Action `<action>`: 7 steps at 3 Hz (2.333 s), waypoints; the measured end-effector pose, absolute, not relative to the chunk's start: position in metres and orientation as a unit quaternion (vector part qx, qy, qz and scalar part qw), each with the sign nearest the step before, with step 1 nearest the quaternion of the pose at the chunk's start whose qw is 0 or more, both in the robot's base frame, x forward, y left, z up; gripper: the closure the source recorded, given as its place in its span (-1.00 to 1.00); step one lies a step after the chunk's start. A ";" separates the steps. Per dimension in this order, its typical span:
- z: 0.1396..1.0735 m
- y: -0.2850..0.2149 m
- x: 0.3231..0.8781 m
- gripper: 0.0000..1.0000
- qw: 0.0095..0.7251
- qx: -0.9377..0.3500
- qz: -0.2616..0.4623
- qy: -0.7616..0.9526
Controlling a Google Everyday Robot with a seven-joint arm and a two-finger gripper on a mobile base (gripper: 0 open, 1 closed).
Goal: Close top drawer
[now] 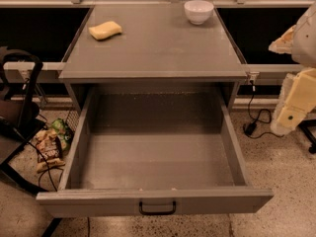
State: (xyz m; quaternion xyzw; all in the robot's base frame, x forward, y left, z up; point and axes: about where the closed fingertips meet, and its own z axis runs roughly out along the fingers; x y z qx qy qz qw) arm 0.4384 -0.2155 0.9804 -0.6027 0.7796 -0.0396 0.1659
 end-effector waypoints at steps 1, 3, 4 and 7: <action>0.980 -0.216 0.438 -1.00 0.166 -0.603 -0.040 0.780; 0.934 -0.205 0.398 -0.62 0.210 -0.571 -0.025 0.793; 0.904 -0.193 0.366 -0.18 0.246 -0.549 -0.018 0.798; 0.658 -0.219 0.295 1.00 0.192 -0.500 0.022 0.844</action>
Offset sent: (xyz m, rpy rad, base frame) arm -0.0360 0.0038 -0.0617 0.0723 -0.0318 -0.0667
